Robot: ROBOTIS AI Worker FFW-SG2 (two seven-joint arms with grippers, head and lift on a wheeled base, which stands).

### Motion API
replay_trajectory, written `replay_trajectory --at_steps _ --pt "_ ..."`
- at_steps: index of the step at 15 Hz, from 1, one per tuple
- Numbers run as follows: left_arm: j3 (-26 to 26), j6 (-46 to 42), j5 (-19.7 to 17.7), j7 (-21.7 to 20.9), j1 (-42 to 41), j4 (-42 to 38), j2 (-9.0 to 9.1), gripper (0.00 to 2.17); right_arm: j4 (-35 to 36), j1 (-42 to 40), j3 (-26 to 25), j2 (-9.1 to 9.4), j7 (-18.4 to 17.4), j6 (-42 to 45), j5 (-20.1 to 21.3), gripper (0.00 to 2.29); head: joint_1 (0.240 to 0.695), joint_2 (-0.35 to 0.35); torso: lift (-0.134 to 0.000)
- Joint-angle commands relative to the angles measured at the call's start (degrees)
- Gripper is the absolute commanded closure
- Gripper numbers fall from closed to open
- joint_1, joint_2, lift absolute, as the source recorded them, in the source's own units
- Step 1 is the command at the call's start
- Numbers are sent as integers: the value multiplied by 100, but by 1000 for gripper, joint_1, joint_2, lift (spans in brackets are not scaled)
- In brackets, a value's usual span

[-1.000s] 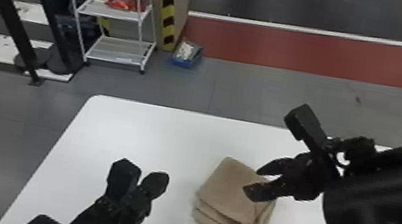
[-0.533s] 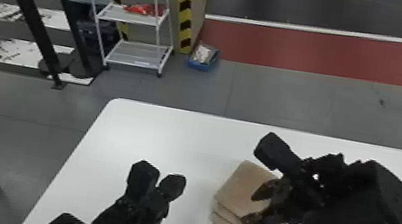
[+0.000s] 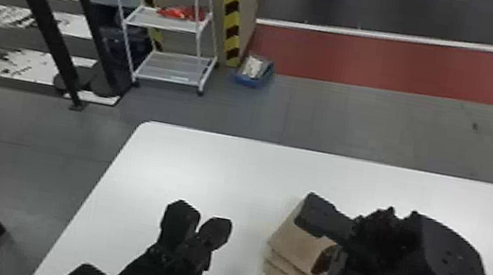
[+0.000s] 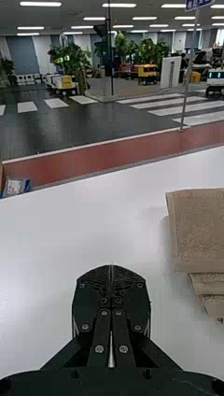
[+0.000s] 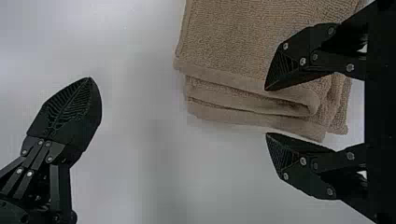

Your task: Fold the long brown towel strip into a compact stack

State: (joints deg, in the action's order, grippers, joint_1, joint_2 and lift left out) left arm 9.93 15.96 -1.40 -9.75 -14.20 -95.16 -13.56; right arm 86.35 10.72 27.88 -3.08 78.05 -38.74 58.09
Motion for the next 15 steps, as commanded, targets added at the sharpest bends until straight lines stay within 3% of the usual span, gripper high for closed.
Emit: replay_trajectory --at_steps 1,8,15 --pt "0 0 0 0 -4 15 -15 1322 -110 9 16 0 28 116 150 653 695 169 0" --pt "27 -18 9 -9 5 15 -15 1322 -110 35 -134 0 28 63 221 711 695 152 0" --pt "44 35 35 -9 31 7 -6 1322 -136 62 -406 -140 28 98 317 1008 695 123 0"
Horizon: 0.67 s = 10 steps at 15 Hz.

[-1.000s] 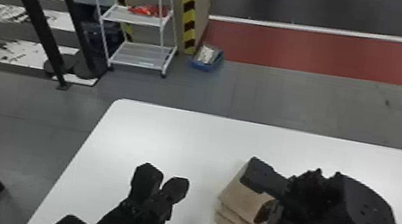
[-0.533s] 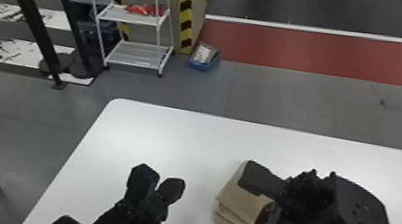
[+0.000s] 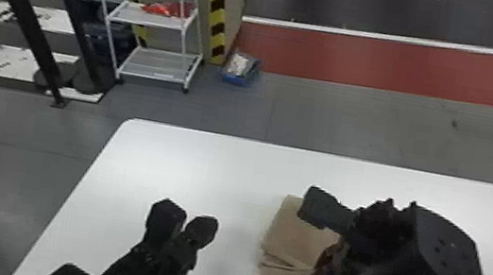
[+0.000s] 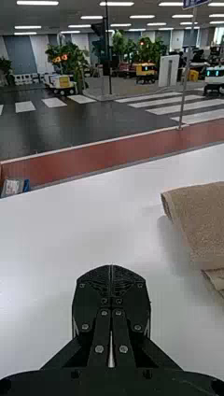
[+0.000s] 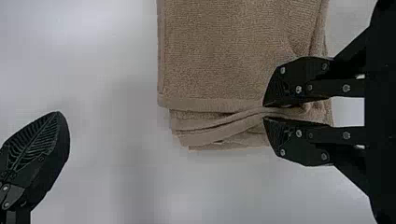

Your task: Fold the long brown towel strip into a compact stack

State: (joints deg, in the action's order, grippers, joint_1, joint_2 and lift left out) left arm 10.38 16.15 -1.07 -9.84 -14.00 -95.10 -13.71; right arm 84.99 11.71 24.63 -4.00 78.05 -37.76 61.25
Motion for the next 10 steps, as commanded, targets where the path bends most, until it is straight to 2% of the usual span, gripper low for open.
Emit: replay_trajectory --at_steps 1,6,8,9,10 --pt "-1 33 10 0 29 0 17 1322 8 -72 -143 -57 28 36 -8 1052 695 117 0" --pt "35 121 63 9 64 9 52 1322 175 -178 -495 -268 28 212 -43 1052 695 80 0" --pt "52 156 80 9 82 9 61 1322 184 -213 -670 -268 28 317 -61 1048 695 54 0" --pt "52 209 80 9 82 0 61 1322 219 -274 -776 -268 28 405 -157 819 695 48 0" --pt "52 227 80 9 91 0 61 1322 386 -336 -855 -268 28 511 -272 407 695 42 0"
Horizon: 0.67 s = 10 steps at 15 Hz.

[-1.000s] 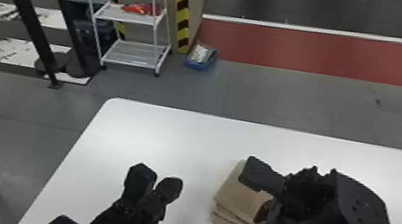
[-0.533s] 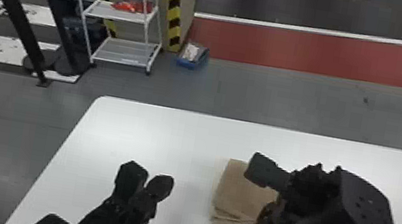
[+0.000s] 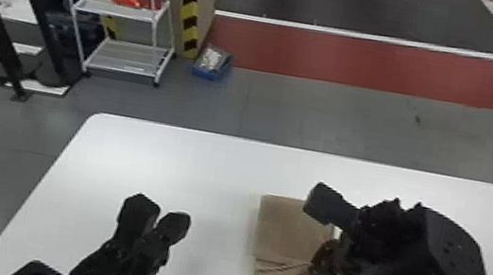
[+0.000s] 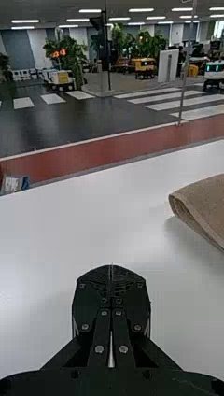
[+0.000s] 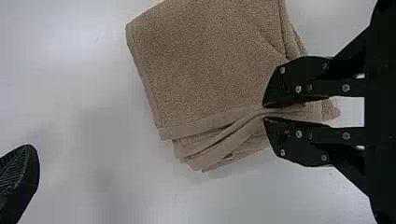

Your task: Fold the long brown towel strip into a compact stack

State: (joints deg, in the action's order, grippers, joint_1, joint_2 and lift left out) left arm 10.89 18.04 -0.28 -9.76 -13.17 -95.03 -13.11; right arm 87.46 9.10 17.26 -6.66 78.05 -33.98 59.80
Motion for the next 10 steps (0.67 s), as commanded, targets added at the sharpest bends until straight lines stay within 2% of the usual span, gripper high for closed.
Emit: replay_trajectory --at_steps 1,2,5,6,8,10 --pt "1 73 1 0 16 -7 1 1322 174 -110 -126 7 28 167 -152 211 695 39 0" --pt "-8 108 1 0 16 -7 1 1322 192 -101 -162 7 28 185 -267 83 695 40 0" --pt "-8 161 1 0 7 -34 -7 1322 289 -83 -197 24 28 167 -478 43 695 52 0" --pt "-8 179 1 0 16 -42 -7 1322 289 -75 -188 59 28 167 -469 66 695 56 0" --pt "1 196 1 0 7 -51 1 1322 236 -39 -39 86 28 167 -328 272 695 62 0" --pt "1 179 10 0 7 -42 1 1322 157 -75 67 86 28 238 -240 323 695 72 0"
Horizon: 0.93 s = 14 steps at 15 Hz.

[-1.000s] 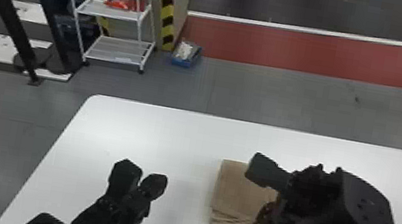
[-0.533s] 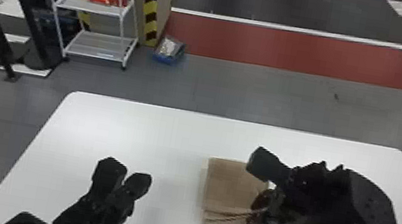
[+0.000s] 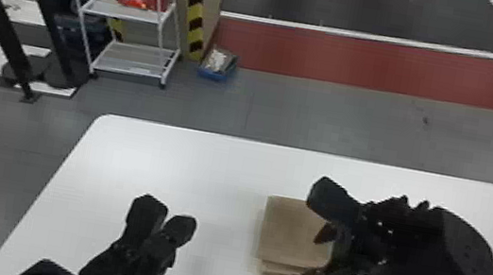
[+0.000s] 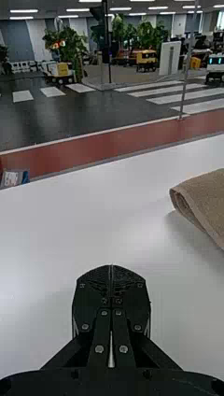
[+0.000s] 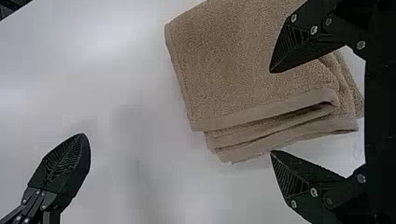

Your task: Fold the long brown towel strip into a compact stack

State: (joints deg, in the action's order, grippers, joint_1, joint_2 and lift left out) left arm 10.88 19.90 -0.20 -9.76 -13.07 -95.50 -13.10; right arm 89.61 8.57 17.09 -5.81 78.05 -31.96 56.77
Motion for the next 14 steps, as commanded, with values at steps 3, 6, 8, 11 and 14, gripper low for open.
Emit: replay_trajectory --at_steps 3,6,8,11,14 --pt "1 -25 3 -9 -2 5 1 1322 -154 -84 242 1 28 247 265 441 695 78 0" --pt "1 -78 3 -9 7 40 -8 1322 -154 -137 356 1 18 405 335 475 695 87 0" --pt "1 -113 3 -9 15 49 -8 1322 -154 -137 374 10 -62 440 335 475 695 93 0" --pt "10 -183 3 -17 51 110 -8 1322 -312 -40 347 54 -246 405 344 535 695 98 0" --pt "37 -271 3 -17 51 146 -8 1322 -435 -22 356 63 -527 405 353 562 695 92 0"
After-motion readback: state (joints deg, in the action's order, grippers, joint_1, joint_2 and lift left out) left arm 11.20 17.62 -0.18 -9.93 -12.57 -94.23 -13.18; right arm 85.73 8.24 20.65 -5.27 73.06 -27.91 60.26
